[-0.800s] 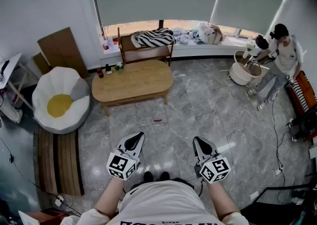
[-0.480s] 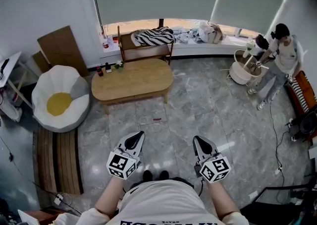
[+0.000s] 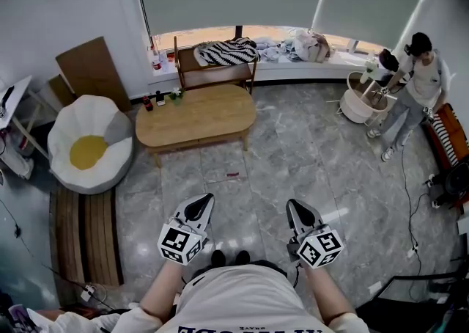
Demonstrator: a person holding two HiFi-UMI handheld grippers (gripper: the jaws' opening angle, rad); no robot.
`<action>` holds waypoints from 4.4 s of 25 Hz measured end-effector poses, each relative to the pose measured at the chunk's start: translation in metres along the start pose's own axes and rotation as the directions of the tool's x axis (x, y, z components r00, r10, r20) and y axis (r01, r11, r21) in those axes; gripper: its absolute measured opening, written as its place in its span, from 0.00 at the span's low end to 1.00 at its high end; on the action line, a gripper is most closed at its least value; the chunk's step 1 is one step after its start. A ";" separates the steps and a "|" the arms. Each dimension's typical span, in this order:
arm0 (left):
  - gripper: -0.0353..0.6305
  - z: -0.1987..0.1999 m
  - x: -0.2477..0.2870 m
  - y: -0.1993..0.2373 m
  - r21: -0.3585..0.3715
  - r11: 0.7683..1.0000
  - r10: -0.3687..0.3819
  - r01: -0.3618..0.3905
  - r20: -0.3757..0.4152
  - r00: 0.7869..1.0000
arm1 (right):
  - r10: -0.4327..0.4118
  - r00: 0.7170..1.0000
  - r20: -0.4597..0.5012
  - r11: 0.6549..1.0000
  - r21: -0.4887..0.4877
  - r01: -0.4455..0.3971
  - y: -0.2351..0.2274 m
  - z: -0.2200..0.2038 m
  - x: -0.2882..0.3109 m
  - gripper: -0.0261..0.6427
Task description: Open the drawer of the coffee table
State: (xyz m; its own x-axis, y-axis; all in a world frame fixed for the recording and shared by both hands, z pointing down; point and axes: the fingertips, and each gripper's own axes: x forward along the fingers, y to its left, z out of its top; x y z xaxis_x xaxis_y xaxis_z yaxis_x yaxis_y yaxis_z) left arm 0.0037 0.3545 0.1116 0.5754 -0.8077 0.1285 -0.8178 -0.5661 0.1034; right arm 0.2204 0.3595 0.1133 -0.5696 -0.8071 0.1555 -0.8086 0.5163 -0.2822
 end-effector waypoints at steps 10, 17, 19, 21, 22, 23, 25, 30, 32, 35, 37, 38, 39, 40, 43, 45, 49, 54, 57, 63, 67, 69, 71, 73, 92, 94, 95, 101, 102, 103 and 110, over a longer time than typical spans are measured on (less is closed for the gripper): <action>0.08 -0.002 0.017 -0.017 -0.005 1.000 0.025 -0.025 -0.005 1.000 | 0.035 0.999 -0.007 0.998 -0.060 -0.035 -0.017 0.004 -0.006 0.06; 0.08 -0.009 0.034 -0.030 -0.008 0.998 0.066 -0.067 -0.009 0.998 | 0.091 0.996 -0.022 0.994 -0.065 -0.092 -0.040 0.003 -0.005 0.06; 0.08 -0.011 0.040 -0.033 -0.008 0.997 0.079 -0.079 -0.008 0.997 | 0.107 0.994 -0.024 0.992 -0.065 -0.108 -0.048 0.002 -0.003 0.06; 0.08 -0.014 0.044 -0.035 -0.012 0.996 0.090 -0.090 -0.010 0.996 | 0.120 0.992 -0.027 0.991 -0.064 -0.121 -0.054 0.000 -0.001 0.06; 0.08 -0.016 0.046 -0.035 -0.016 0.995 0.095 -0.095 -0.013 0.995 | 0.124 0.992 -0.029 0.990 -0.064 -0.126 -0.057 0.000 0.000 0.06; 0.08 -0.017 0.048 -0.035 -0.019 0.995 0.100 -0.100 -0.016 0.995 | 0.129 0.991 -0.031 0.989 -0.063 -0.130 -0.059 0.000 0.002 0.06; 0.08 -0.019 0.051 -0.033 -0.025 0.994 0.107 -0.107 -0.022 0.994 | 0.134 0.990 -0.033 0.989 -0.057 -0.136 -0.062 0.002 0.007 0.06; 0.08 -0.020 0.064 -0.020 -0.032 0.993 0.116 -0.117 -0.028 0.993 | 0.141 0.989 -0.036 0.989 -0.047 -0.143 -0.070 0.004 0.025 0.06; 0.08 -0.020 0.071 -0.013 -0.035 0.992 0.117 -0.118 -0.031 0.993 | 0.137 0.990 -0.042 0.989 -0.044 -0.139 -0.075 0.003 0.034 0.06; 0.08 -0.021 0.081 0.000 -0.041 0.992 0.117 -0.118 -0.036 0.992 | 0.123 0.991 -0.054 0.991 -0.039 -0.125 -0.083 0.001 0.048 0.06; 0.08 -0.020 0.088 0.011 -0.041 0.992 0.114 -0.116 -0.038 0.993 | 0.115 0.992 -0.056 0.993 -0.036 -0.117 -0.087 0.002 0.060 0.06; 0.08 -0.020 0.093 0.017 -0.041 0.993 0.111 -0.113 -0.038 0.993 | 0.111 0.992 -0.055 0.993 -0.035 -0.113 -0.089 0.003 0.067 0.06; 0.08 -0.020 0.097 0.023 -0.041 0.993 0.108 -0.110 -0.039 0.993 | 0.108 0.993 -0.055 0.993 -0.033 -0.110 -0.091 0.003 0.073 0.06; 0.08 -0.020 0.101 0.030 -0.041 0.993 0.105 -0.106 -0.039 0.994 | 0.106 0.993 -0.054 0.994 -0.032 -0.108 -0.092 0.004 0.080 0.06; 0.08 -0.018 0.115 0.051 -0.040 0.995 0.092 -0.094 -0.039 0.995 | 0.105 0.993 -0.053 0.994 -0.032 -0.107 -0.093 0.007 0.104 0.06; 0.08 -0.015 0.124 0.066 -0.036 0.996 0.082 -0.084 -0.041 0.996 | 0.105 0.993 -0.052 0.994 -0.033 -0.106 -0.093 0.012 0.121 0.06; 0.08 -0.007 0.141 0.101 -0.041 0.997 0.071 -0.072 -0.038 0.997 | 0.102 0.993 -0.054 0.994 -0.044 -0.104 -0.092 0.023 0.156 0.06; 0.08 0.004 0.162 0.151 -0.037 0.998 0.057 -0.059 -0.035 0.998 | 0.090 0.994 -0.055 0.994 -0.055 -0.093 -0.091 0.039 0.211 0.06; 0.08 0.006 0.173 0.183 -0.029 0.998 0.052 -0.053 -0.037 0.998 | 0.085 0.994 -0.061 0.994 -0.062 -0.089 -0.088 0.042 0.246 0.06; 0.08 0.006 0.183 0.231 -0.036 0.999 0.039 -0.041 -0.045 0.998 | 0.072 0.994 -0.077 0.994 -0.081 -0.078 -0.076 0.048 0.295 0.06; 0.08 0.005 0.191 0.257 -0.039 0.998 0.040 -0.042 -0.046 0.998 | 0.071 0.994 -0.081 0.994 -0.080 -0.077 -0.076 0.049 0.316 0.06; 0.08 0.001 0.193 0.267 -0.051 0.998 0.046 -0.049 -0.049 0.998 | 0.074 0.993 -0.089 0.993 -0.081 -0.081 -0.076 0.048 0.325 0.06; 0.08 -0.002 0.194 0.275 -0.064 0.996 0.055 -0.058 -0.050 0.997 | 0.077 0.992 -0.098 0.993 -0.079 -0.085 -0.076 0.047 0.333 0.06; 0.08 -0.003 0.196 0.282 -0.072 0.995 0.065 -0.068 -0.052 0.997 | 0.083 0.991 -0.107 0.993 -0.078 -0.091 -0.078 0.046 0.342 0.06; 0.08 -0.035 0.279 0.309 -0.113 0.926 0.351 -0.360 -0.098 0.931 | 0.237 0.944 -0.229 0.970 0.000 -0.243 -0.190 0.025 0.434 0.06; 0.08 -0.046 0.292 0.314 -0.109 0.915 0.377 -0.388 -0.109 0.920 | 0.259 0.935 -0.242 0.965 0.015 -0.263 -0.206 0.018 0.448 0.06; 0.08 -0.052 0.298 0.317 -0.108 0.909 0.391 -0.403 -0.116 0.913 | 0.265 0.931 -0.252 0.963 0.021 -0.269 -0.215 0.013 0.456 0.06; 0.08 -0.090 0.329 0.327 -0.147 0.858 0.468 -0.492 -0.170 0.867 | 0.331 0.890 -0.313 0.943 0.083 -0.322 -0.256 -0.024 0.494 0.06; 0.08 -0.095 0.334 0.328 -0.149 0.856 0.470 -0.495 -0.176 0.865 | 0.347 0.883 -0.316 0.938 0.099 -0.333 -0.261 -0.031 0.500 0.06; 0.08 -0.102 0.340 0.329 -0.150 0.856 0.468 -0.495 -0.181 0.865 | 0.361 0.876 -0.320 0.932 0.114 -0.343 -0.264 -0.039 0.507 0.06; 0.08 -0.162 0.364 0.344 -0.153 0.855 0.462 -0.496 -0.211 0.861 | 0.385 0.837 -0.389 0.923 0.144 -0.357 -0.282 -0.105 0.546 0.06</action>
State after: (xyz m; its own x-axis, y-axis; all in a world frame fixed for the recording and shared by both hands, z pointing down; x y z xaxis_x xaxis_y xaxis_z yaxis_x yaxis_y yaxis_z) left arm -0.0669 -0.1073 0.3537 0.1198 -0.9225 0.3668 -0.9829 -0.0580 0.1750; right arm 0.1218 -0.1967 0.3774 -0.8454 -0.3657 0.3894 -0.5214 0.7235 -0.4524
